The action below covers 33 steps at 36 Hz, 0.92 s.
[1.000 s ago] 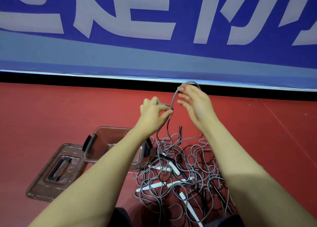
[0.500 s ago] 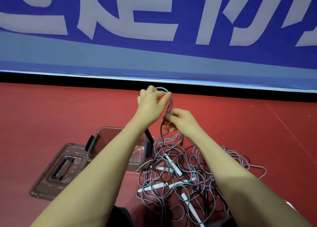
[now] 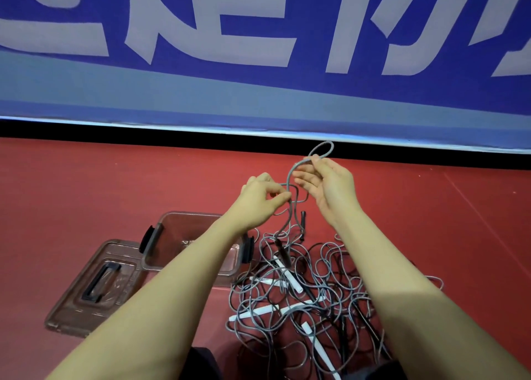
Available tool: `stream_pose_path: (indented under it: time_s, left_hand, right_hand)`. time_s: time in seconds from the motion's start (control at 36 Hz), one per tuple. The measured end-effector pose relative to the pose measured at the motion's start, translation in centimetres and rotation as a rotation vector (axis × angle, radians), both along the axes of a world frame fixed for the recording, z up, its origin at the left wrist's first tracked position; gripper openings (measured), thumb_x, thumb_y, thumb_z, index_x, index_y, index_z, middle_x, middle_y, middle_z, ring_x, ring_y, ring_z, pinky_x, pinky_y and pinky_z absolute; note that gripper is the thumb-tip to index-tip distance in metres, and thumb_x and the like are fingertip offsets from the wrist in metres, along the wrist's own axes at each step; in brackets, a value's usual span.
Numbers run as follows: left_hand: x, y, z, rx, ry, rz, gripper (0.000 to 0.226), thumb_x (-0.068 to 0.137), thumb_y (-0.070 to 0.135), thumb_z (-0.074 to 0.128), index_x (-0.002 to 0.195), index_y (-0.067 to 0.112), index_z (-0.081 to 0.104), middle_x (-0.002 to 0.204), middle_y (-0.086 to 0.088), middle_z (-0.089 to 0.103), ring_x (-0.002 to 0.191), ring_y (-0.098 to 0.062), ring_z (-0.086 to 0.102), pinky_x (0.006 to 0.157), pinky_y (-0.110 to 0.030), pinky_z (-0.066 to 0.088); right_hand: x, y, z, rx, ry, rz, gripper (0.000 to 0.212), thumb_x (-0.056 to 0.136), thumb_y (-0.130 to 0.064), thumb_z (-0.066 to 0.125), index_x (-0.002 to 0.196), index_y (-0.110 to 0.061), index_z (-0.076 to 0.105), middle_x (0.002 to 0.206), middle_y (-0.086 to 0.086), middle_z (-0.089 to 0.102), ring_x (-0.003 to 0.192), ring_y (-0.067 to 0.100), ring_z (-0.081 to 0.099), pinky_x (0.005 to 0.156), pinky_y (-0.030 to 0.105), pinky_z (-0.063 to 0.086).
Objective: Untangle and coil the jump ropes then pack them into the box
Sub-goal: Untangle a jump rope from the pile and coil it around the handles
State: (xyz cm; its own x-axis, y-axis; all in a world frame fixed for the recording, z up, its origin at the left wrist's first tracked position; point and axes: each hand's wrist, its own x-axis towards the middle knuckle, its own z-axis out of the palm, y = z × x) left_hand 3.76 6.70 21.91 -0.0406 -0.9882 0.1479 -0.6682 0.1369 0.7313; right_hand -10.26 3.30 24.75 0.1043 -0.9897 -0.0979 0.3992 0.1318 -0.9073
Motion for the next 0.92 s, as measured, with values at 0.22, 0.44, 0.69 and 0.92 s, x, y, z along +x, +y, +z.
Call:
stream_pose_path:
  time_s: [0.22, 0.44, 0.69, 0.92]
  left_hand:
    - [-0.2, -0.8, 1.2, -0.081, 0.177, 0.130, 0.018, 0.089, 0.017, 0.063, 0.079, 0.006, 0.073, 0.072, 0.006, 0.043, 0.065, -0.001, 0.043, 0.062, -0.012, 0.032]
    - [-0.4, -0.7, 3.0, -0.028, 0.417, 0.142, 0.020, 0.090, 0.015, 0.062, 0.078, 0.002, 0.071, 0.072, 0.005, 0.062, 0.068, -0.001, 0.055, 0.067, -0.018, 0.043]
    - [-0.3, -1.2, 3.8, 0.146, 0.663, 0.068, 0.032, 0.099, 0.023, 0.047, 0.094, -0.002, 0.068, 0.064, 0.003, 0.044, 0.057, -0.007, 0.040, 0.059, -0.017, 0.035]
    - [-0.5, -1.1, 4.3, 0.196, 0.792, 0.027, 0.027, 0.099, 0.022, 0.048, 0.089, 0.001, 0.062, 0.075, -0.006, 0.047, 0.063, -0.012, 0.042, 0.068, -0.025, 0.039]
  right_hand:
    - [-0.5, 0.2, -3.4, -0.039, 0.775, 0.394, 0.021, 0.084, 0.006, 0.051, 0.087, -0.013, 0.060, 0.077, 0.009, 0.062, 0.061, 0.016, 0.054, 0.048, 0.022, 0.042]
    - [1.6, 1.3, -4.2, -0.130, 0.681, 0.504, 0.007, 0.091, -0.013, 0.061, 0.096, -0.012, 0.066, 0.075, 0.001, 0.066, 0.061, 0.014, 0.058, 0.057, 0.020, 0.048]
    - [2.6, 1.3, -4.0, -0.157, 0.594, 0.454, 0.009, 0.086, 0.001, 0.063, 0.093, -0.001, 0.068, 0.056, -0.006, 0.065, 0.049, 0.006, 0.058, 0.054, 0.016, 0.047]
    - [2.7, 1.3, -3.7, -0.172, 0.594, 0.388, 0.004, 0.081, -0.004, 0.070, 0.079, -0.007, 0.071, 0.071, 0.009, 0.066, 0.057, 0.017, 0.059, 0.061, 0.025, 0.051]
